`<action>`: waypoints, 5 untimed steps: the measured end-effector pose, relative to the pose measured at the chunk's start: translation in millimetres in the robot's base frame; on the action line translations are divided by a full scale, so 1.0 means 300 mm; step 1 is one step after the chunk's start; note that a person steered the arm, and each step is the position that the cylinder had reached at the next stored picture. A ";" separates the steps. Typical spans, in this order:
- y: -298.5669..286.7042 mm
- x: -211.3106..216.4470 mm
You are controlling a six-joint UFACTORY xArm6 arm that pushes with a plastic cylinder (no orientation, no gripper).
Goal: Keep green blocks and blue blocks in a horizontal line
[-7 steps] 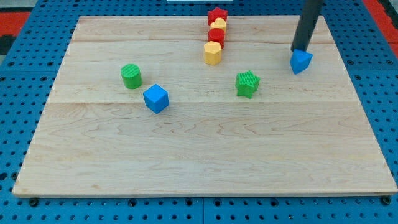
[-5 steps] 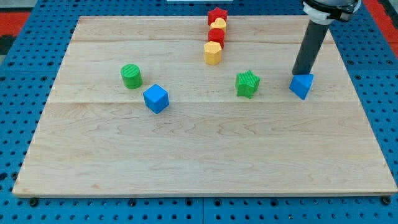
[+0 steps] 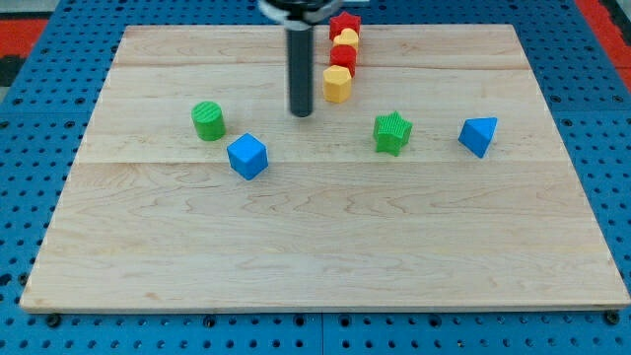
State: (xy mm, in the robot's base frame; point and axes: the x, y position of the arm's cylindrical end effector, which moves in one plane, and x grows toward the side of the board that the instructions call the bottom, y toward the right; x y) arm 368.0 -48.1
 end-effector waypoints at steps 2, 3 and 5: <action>-0.216 -0.025; -0.285 0.028; -0.308 0.304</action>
State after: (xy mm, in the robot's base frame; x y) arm 459.3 -140.4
